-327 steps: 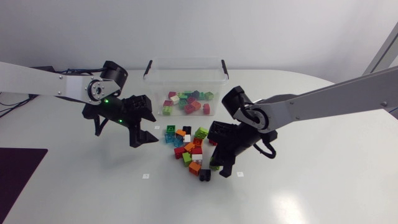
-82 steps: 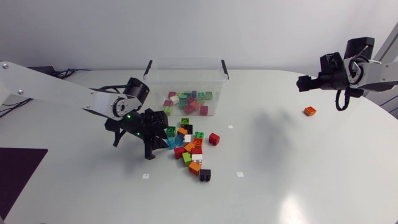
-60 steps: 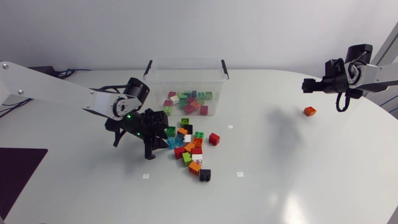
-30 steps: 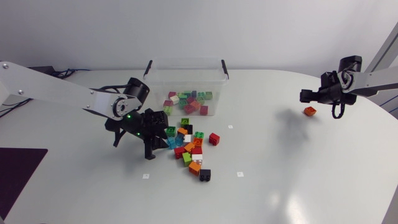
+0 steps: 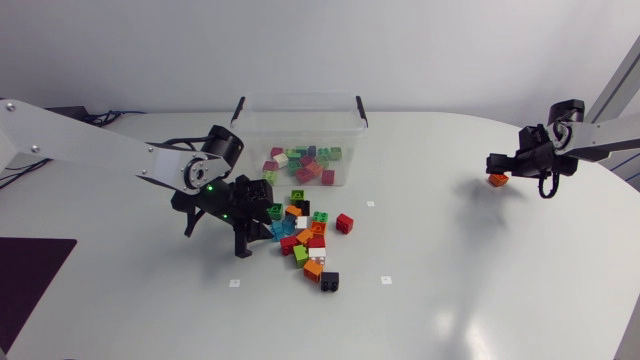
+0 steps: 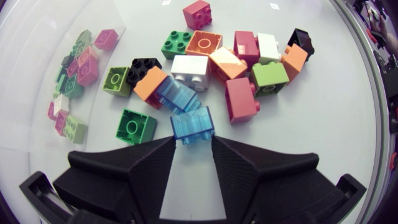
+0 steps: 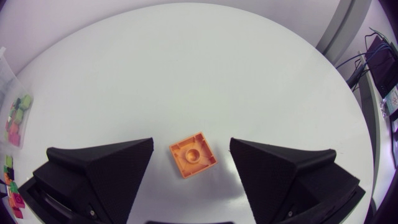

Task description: Place the duplo bricks in the container

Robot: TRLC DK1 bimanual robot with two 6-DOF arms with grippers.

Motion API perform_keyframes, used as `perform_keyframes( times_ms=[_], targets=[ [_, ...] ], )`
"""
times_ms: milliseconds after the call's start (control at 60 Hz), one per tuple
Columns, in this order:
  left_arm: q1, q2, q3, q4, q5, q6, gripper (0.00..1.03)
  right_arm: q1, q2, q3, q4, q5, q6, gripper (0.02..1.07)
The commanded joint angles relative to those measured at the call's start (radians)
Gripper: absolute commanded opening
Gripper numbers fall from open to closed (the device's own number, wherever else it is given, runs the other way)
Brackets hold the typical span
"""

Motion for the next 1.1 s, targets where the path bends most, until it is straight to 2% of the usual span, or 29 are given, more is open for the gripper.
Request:
perform_keyframes(
  times_ms=[0, 50, 200, 433, 517, 667, 750, 900, 1083],
  targets=[
    [-0.010, 0.000, -0.003, -0.010, 0.000, -0.004, 0.42, -0.011, 0.050, 0.037, -0.029, -0.012, -0.035, 0.83],
    [-0.010, 0.000, -0.003, -0.010, 0.000, -0.004, 0.42, -0.014, 0.059, 0.049, -0.042, -0.015, -0.052, 0.78],
    [-0.007, -0.002, -0.006, -0.012, 0.000, -0.001, 0.42, -0.023, 0.079, 0.076, -0.069, -0.035, -0.083, 0.76],
    [-0.009, -0.002, -0.005, -0.015, 0.000, -0.001, 0.42, -0.028, 0.090, 0.093, -0.091, -0.046, -0.114, 0.43],
    [-0.009, -0.004, -0.005, -0.016, 0.000, -0.001, 0.42, -0.028, 0.088, 0.093, -0.101, -0.049, -0.123, 0.23],
    [-0.009, -0.011, -0.008, -0.020, 0.000, -0.003, 0.42, -0.020, 0.045, 0.056, -0.118, -0.064, -0.141, 0.21],
    [-0.009, -0.016, -0.008, -0.021, 0.000, -0.003, 0.38, 0.002, -0.027, -0.011, -0.105, -0.064, -0.144, 0.21],
    [-0.010, -0.017, -0.011, -0.026, 0.002, -0.003, 0.38, 0.063, -0.183, -0.131, -0.091, -0.069, -0.144, 0.21],
    [-0.010, -0.022, -0.012, -0.026, 0.002, -0.007, 0.37, 0.146, -0.332, -0.195, -0.108, -0.078, -0.123, 0.21]
  ],
)
